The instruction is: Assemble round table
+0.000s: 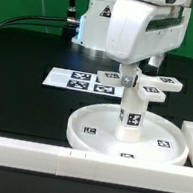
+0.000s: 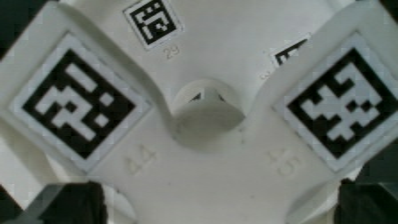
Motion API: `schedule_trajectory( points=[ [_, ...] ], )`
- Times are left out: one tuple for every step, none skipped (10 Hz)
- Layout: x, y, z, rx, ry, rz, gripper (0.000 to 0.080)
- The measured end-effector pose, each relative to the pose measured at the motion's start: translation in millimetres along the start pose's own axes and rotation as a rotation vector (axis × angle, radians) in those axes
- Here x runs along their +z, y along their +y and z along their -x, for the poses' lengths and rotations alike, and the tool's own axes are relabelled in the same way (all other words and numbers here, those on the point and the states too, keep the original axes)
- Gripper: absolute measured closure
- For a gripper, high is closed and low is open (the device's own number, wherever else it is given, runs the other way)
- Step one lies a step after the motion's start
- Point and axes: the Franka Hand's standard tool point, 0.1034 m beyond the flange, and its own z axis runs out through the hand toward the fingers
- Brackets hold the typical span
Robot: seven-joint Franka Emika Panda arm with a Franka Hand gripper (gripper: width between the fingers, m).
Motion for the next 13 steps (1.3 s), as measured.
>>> schedule_trajectory(
  points=[
    [1.2,0.0,0.1,0.000,0.000,0.000,0.0172],
    [2.3,0.5,-0.2,0.000,0.001,0.003,0.0301],
    [2.3,1.9,-0.2,-0.006,0.005,0.008,0.0301],
    [2.3,1.9,-0.2,-0.001,0.005,0.007,0.0356],
    [2.3,1.9,-0.2,0.025,0.005,0.007,0.0356],
    [2.3,2.0,-0.2,0.026,0.005,0.007,0.0356],
    [2.3,1.9,-0.2,0.057,0.005,0.007,0.0356],
    [2.2,1.7,-0.4,0.188,0.010,0.002,0.0356],
    [2.2,1.5,-0.6,0.350,0.022,-0.011,0.0356],
    [2.3,1.6,-0.4,0.471,0.027,-0.019,0.0356],
    [2.4,1.5,-0.8,0.593,0.031,-0.027,0.0356],
    [2.3,1.9,-0.8,0.711,0.035,-0.035,0.0354],
    [2.3,1.8,-0.9,0.753,0.035,-0.035,0.0354]
  ],
)
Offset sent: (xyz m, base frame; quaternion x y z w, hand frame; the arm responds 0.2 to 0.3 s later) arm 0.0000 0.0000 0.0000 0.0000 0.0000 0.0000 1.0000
